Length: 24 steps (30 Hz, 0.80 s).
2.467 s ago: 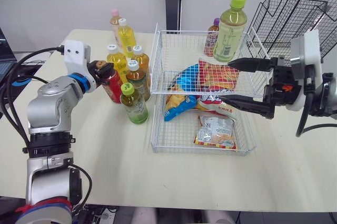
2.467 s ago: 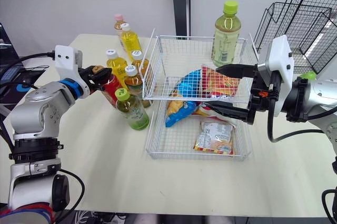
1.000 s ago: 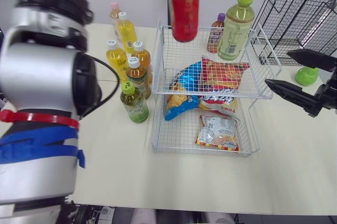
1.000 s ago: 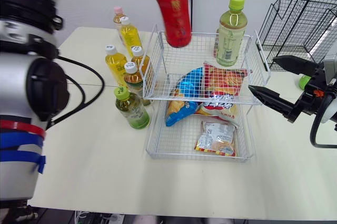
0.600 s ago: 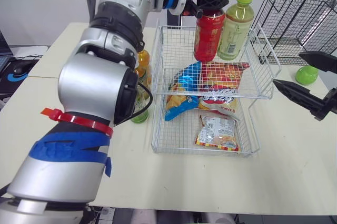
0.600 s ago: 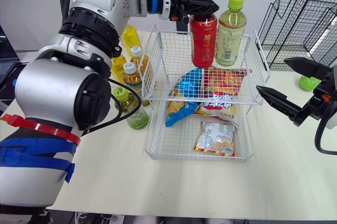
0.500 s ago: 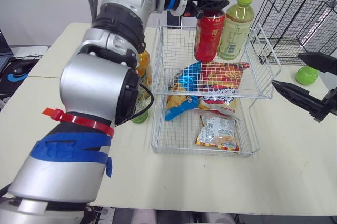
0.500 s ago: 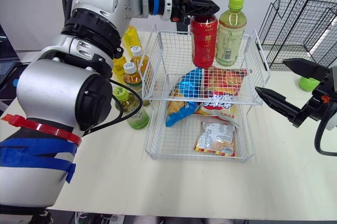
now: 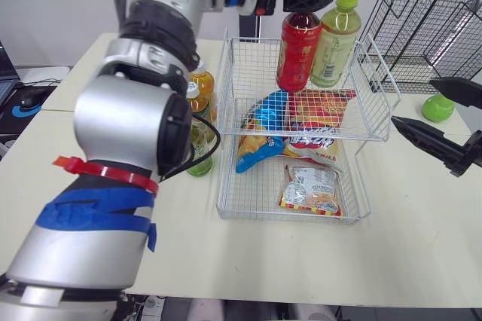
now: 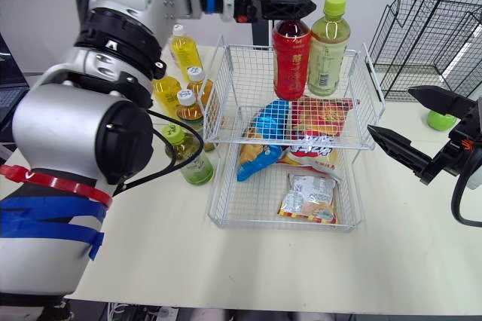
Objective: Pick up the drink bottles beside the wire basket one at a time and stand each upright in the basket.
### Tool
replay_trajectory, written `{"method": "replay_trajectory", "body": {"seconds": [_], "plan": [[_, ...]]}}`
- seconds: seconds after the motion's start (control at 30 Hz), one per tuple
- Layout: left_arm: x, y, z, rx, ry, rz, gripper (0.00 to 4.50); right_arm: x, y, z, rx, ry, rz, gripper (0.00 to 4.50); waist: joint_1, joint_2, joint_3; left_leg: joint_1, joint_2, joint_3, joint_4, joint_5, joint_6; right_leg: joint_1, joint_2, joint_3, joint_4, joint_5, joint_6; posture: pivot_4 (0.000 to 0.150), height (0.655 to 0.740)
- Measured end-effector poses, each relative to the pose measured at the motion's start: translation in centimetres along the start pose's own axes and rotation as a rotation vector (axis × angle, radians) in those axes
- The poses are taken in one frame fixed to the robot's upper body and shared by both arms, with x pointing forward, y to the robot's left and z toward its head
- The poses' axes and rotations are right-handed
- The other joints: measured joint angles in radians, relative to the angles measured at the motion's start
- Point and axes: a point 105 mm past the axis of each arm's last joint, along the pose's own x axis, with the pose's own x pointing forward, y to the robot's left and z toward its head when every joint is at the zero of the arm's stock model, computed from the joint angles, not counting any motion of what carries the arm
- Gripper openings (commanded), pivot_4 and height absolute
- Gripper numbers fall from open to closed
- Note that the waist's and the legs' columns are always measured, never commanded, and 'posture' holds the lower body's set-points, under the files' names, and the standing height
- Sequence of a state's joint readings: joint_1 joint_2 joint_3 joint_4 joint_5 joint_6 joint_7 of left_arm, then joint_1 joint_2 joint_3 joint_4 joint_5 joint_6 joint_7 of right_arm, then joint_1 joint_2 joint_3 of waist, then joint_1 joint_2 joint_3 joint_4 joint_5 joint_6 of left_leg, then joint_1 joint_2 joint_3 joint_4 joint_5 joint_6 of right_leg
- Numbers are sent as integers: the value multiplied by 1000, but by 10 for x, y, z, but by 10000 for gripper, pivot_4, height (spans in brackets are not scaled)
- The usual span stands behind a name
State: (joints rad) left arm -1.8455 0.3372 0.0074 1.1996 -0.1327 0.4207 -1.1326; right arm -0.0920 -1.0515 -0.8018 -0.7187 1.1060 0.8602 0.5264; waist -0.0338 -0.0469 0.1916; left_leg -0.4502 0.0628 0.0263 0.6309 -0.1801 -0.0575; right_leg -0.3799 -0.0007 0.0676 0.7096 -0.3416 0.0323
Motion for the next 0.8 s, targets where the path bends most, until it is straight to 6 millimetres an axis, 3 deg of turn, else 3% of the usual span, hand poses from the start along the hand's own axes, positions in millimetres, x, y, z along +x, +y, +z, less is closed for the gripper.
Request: {"method": "replay_trajectory", "body": {"seconds": [0.2,0.37,0.67,0.8], "plan": [[-37,7,19,52,-14,13,44830,3,-1,0,3,-1,19,45000,1,0,0,0,0,0,1,0,0,0,0,0,2,0,0,1500,7400],[-75,15,9,48,8,60,44830,8,-1,3,-6,-16,54,45000,-5,1,-1,1,1,-1,2,0,0,0,1,0,4,0,0,1500,7400],[-177,30,-26,84,48,343,44830,31,10,16,-19,-79,228,45000,-15,2,-1,1,2,-3,10,0,0,1,1,-1,7,0,0,1500,7400],[-215,31,-57,73,87,486,44830,45,23,24,-31,-118,336,45000,-16,3,-1,1,3,-6,14,0,1,4,0,-4,8,0,0,1500,7400]]}}
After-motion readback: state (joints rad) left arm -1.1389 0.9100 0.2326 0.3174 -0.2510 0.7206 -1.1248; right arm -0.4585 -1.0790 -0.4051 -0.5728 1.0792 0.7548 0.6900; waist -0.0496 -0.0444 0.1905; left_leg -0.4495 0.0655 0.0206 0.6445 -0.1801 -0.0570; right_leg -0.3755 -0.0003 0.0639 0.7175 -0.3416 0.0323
